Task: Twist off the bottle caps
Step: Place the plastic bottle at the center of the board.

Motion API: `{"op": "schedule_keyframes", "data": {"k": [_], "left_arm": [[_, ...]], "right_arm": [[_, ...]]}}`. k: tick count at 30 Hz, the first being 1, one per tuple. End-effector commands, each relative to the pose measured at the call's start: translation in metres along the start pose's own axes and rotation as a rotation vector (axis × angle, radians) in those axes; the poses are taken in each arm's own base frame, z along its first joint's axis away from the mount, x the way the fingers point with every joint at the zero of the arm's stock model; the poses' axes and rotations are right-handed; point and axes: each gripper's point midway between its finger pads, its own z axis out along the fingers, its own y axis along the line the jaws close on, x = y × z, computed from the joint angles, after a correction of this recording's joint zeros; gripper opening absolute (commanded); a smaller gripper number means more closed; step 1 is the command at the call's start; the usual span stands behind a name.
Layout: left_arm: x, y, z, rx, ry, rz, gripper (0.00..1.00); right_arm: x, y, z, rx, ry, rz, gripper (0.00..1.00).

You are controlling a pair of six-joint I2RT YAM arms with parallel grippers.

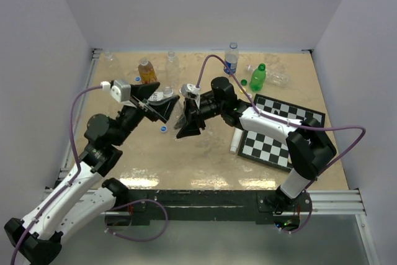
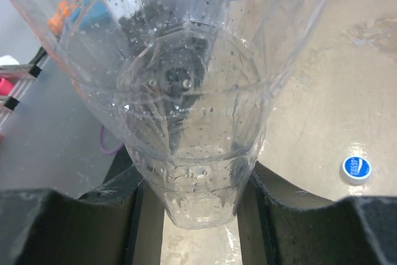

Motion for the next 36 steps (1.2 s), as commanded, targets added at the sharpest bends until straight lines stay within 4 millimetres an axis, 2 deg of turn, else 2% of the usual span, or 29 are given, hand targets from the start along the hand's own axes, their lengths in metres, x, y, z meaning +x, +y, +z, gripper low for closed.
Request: {"op": "schedule_keyframes", "data": {"k": [1,6,9,16,19,22,25,28,29,30,31,36], "left_arm": [[0.027,0.016,-0.006,-0.068,0.274,0.044,1.00],[0.031,0.017,-0.002,-0.047,0.384,0.038,0.96],[0.024,0.017,0.000,-0.048,0.396,0.046,0.88],[0.013,0.012,0.003,-0.032,0.389,0.062,0.64],[0.013,0.010,0.004,-0.020,0.402,0.072,0.59],[0.011,0.010,0.002,-0.022,0.400,0.082,0.42],[0.010,0.009,0.002,-0.008,0.401,0.099,0.35],[0.012,0.007,0.000,0.013,0.413,0.120,0.23],[0.013,0.007,0.000,0.019,0.416,0.127,0.16],[0.013,0.007,0.000,0.024,0.418,0.137,0.05],[0.014,0.007,-0.001,0.028,0.422,0.147,0.01],[0.007,0.010,-0.012,0.019,0.388,0.219,0.00]], "right_arm": [[-0.008,-0.007,0.000,0.024,0.016,-0.108,0.29],[-0.007,-0.007,0.000,0.023,0.023,-0.117,0.29],[-0.008,-0.006,-0.001,0.020,0.024,-0.120,0.29],[-0.006,-0.006,0.000,0.013,0.027,-0.118,0.29],[-0.006,-0.006,0.000,0.016,0.029,-0.118,0.29],[-0.005,-0.007,0.000,0.015,0.030,-0.115,0.29],[-0.004,-0.007,0.000,0.013,0.032,-0.111,0.29],[-0.004,-0.008,0.000,0.013,0.033,-0.110,0.30],[-0.004,-0.007,0.000,0.013,0.033,-0.111,0.32],[-0.003,-0.008,0.000,0.015,0.035,-0.112,0.36],[-0.003,-0.008,0.000,0.015,0.035,-0.115,0.41],[-0.004,-0.008,-0.002,0.024,0.053,-0.138,0.84]]}}
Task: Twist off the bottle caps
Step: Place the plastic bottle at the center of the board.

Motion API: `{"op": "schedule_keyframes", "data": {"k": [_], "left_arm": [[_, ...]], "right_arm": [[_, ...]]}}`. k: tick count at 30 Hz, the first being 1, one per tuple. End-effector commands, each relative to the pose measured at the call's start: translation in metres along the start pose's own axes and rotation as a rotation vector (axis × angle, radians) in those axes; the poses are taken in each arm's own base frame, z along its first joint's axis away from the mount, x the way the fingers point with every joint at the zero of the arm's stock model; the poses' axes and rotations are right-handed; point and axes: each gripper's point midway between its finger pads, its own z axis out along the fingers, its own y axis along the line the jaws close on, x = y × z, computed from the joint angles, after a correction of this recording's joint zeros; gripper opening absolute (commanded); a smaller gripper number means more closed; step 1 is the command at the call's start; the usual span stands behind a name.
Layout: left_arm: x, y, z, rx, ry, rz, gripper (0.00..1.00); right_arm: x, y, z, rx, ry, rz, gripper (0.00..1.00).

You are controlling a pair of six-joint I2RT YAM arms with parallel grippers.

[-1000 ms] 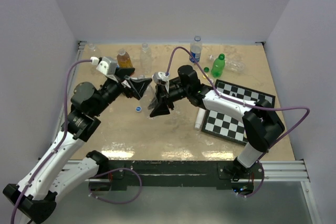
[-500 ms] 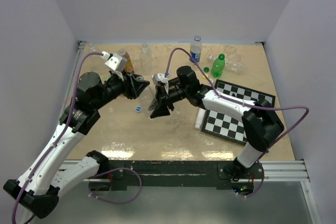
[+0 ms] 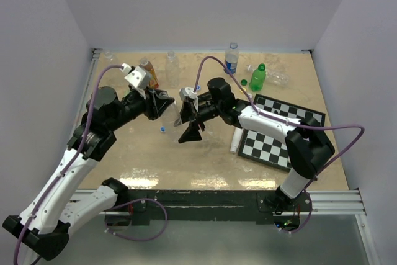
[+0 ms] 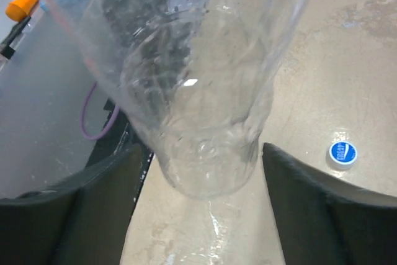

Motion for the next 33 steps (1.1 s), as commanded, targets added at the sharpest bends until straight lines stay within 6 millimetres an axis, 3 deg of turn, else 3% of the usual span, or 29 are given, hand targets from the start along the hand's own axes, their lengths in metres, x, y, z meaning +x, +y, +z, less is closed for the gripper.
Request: {"op": "schedule_keyframes", "data": {"k": [1,4,9,14,18,28,33], "left_arm": [[-0.010,0.006,-0.018,-0.044,-0.045,0.115,0.00],[-0.001,0.020,-0.027,-0.122,-0.036,0.142,0.00],[0.025,0.055,-0.035,-0.300,0.019,0.170,0.00],[0.051,0.088,-0.044,-0.470,0.045,0.179,0.00],[0.056,0.107,-0.053,-0.583,0.022,0.181,0.00],[0.064,0.134,-0.066,-0.719,0.017,0.206,0.00],[0.058,0.149,-0.072,-0.784,-0.003,0.206,0.00]], "right_arm": [[-0.022,0.002,-0.003,-0.007,-0.007,-0.098,0.98],[-0.023,-0.001,-0.005,0.011,-0.002,-0.123,0.98],[-0.015,-0.023,-0.017,0.106,0.053,-0.174,0.98],[-0.015,-0.039,-0.042,0.166,0.070,-0.191,0.98],[-0.017,-0.042,-0.053,0.180,0.055,-0.192,0.98],[-0.016,-0.041,-0.053,0.167,0.050,-0.189,0.98],[-0.015,-0.039,-0.052,0.161,0.049,-0.189,0.98]]}}
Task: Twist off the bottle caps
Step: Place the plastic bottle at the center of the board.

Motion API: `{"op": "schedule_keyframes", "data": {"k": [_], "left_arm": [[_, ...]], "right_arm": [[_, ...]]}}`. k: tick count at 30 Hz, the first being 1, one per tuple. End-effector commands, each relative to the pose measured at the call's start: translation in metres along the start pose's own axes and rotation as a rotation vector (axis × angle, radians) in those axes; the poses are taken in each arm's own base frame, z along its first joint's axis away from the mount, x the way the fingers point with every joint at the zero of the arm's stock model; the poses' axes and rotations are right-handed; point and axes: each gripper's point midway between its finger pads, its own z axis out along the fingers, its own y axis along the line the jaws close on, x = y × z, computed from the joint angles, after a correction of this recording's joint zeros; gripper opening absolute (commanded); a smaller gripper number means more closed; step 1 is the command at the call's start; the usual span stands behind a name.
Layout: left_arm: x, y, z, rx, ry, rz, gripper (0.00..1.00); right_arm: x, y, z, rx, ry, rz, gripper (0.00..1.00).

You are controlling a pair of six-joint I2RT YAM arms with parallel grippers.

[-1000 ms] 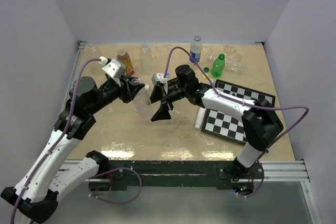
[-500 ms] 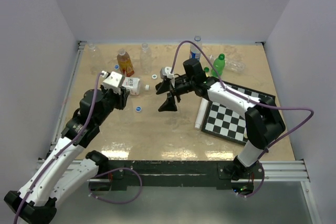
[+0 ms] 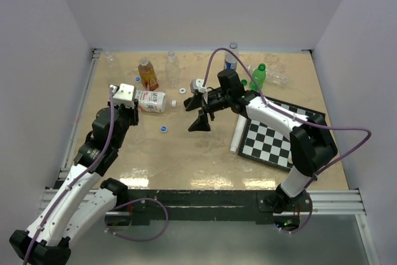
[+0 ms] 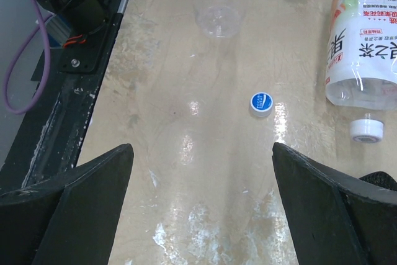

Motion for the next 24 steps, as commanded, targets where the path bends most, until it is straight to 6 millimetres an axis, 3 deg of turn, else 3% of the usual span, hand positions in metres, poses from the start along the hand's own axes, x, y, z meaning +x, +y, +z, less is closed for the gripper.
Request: {"op": "schedule_keyframes", "data": {"k": [1,7,13,19,24], "left_arm": [[-0.018,0.021,0.007,-0.094,-0.073,-0.013,0.00],[-0.021,0.045,0.023,-0.152,-0.101,-0.041,0.00],[-0.013,0.096,0.039,-0.260,-0.144,-0.091,0.00],[-0.008,0.111,0.055,-0.278,-0.193,-0.086,0.00],[0.013,0.124,0.070,-0.300,-0.158,-0.097,0.00]], "right_arm": [[-0.023,0.007,-0.006,-0.010,-0.035,-0.068,0.98],[-0.024,0.008,-0.006,-0.014,-0.037,-0.070,0.98],[-0.024,0.010,-0.006,-0.027,-0.038,-0.069,0.98],[-0.024,0.012,-0.006,-0.039,-0.037,-0.073,0.98],[-0.027,0.015,-0.008,-0.044,-0.041,-0.084,0.98]]}}
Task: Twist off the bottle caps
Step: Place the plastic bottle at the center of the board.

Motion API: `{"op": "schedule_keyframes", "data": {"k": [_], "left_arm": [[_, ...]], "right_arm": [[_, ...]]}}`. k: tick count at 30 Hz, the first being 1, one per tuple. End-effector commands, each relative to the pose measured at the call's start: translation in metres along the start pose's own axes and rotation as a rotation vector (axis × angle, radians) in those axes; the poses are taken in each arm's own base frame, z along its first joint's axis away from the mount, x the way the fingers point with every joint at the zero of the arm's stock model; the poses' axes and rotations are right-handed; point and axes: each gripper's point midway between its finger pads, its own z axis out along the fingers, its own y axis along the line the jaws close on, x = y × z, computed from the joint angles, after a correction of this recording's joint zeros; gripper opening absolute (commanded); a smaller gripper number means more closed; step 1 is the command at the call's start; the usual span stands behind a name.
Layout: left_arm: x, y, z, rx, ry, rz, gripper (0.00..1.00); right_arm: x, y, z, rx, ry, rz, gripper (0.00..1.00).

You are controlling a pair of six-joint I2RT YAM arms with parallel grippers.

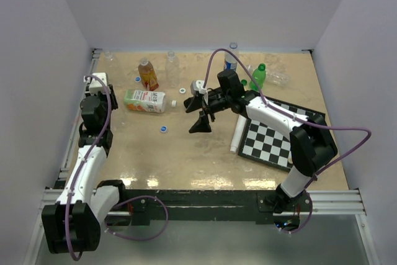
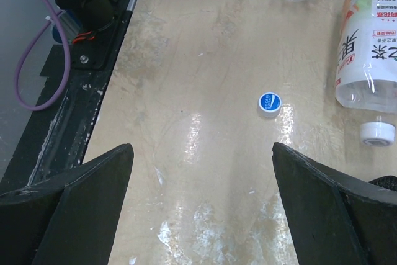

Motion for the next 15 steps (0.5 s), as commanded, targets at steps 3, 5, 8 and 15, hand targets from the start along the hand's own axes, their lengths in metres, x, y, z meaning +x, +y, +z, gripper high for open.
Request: {"op": "schedule_keyframes", "data": {"k": [3,5,8,15], "left_arm": [[-0.008,0.009,0.017,0.008,-0.103,-0.024,0.00],[-0.003,0.009,0.019,0.014,-0.091,-0.023,0.00],[0.000,0.012,0.019,-0.004,-0.081,-0.023,0.06],[0.009,0.018,0.014,-0.048,-0.055,-0.061,0.32]], "right_arm": [[-0.029,0.010,-0.008,-0.019,-0.040,-0.082,0.98],[-0.029,0.011,-0.008,-0.021,-0.041,-0.085,0.98],[-0.030,0.012,-0.009,-0.021,-0.040,-0.086,0.98],[-0.032,0.013,-0.010,-0.020,-0.043,-0.095,0.98]]}}
